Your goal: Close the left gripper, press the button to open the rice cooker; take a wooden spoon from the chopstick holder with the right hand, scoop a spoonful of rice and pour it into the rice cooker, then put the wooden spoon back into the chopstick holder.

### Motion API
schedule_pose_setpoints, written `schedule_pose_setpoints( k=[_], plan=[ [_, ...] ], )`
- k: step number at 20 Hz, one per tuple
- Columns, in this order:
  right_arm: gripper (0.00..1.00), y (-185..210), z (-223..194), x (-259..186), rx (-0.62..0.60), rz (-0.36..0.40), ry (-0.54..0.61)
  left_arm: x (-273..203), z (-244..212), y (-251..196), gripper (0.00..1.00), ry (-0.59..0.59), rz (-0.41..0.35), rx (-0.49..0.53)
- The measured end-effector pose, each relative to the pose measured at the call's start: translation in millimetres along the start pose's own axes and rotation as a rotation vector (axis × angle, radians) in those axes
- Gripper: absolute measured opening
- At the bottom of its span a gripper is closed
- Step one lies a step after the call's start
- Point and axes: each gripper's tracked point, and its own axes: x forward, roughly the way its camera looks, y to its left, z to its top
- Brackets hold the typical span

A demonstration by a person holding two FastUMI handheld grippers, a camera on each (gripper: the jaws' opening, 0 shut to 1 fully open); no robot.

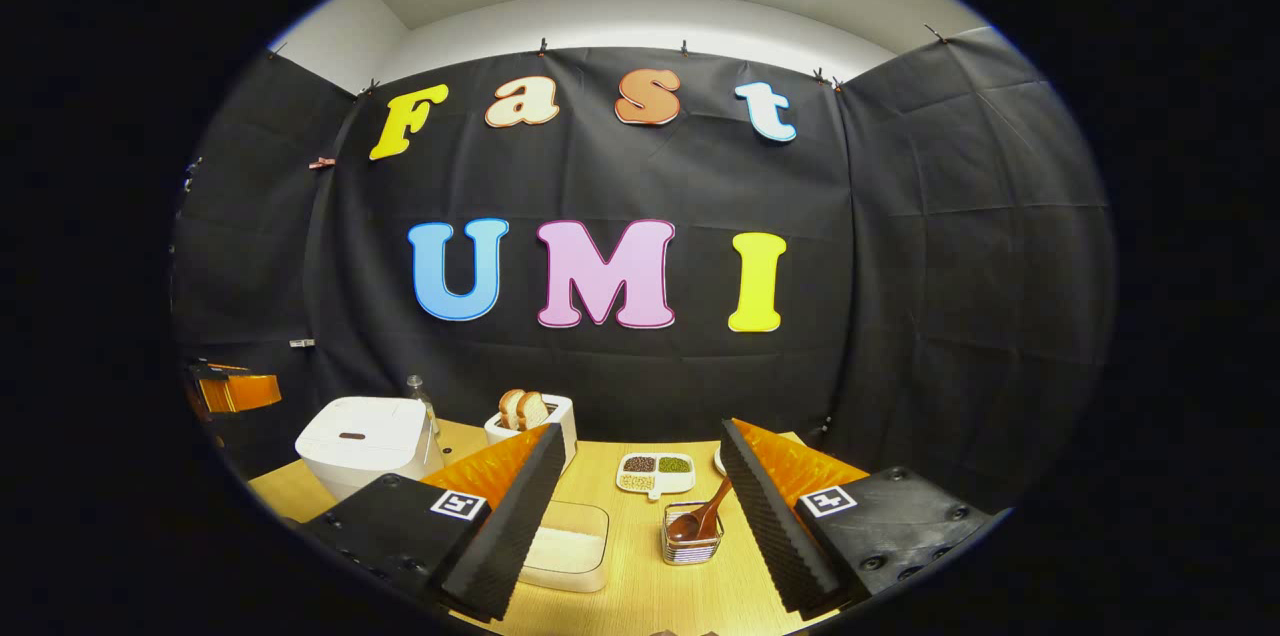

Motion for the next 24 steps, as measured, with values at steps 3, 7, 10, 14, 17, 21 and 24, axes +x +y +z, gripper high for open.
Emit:
schedule_pose_setpoints(
  k=[3,7,10,14,17,21,24],
  plan=[
    [0.98,1,-7,1,-0.006,0.009,0.012,12,5,8,0.94,0.034,0.012,-0.046],
    [0.98,-4,-21,-2,-0.023,0.005,0.034,39,8,22,0.87,0.067,0.046,-0.100],
    [0.98,-11,-32,-8,-0.034,0.004,0.060,64,3,34,0.61,0.127,0.051,-0.095],
    [0.98,-24,-35,-14,-0.016,-0.013,0.061,91,-7,36,0.35,0.221,0.014,-0.078],
    [0.98,-35,-37,-15,-0.017,-0.039,0.063,111,-19,37,0.16,0.274,-0.010,-0.047],
    [0.98,-52,-42,-21,-0.013,-0.072,0.071,144,-40,45,0.08,0.323,-0.023,-0.059],
    [0.98,-65,-47,-25,-0.016,-0.098,0.081,168,-72,59,0.07,0.365,-0.006,-0.014]
  ],
)
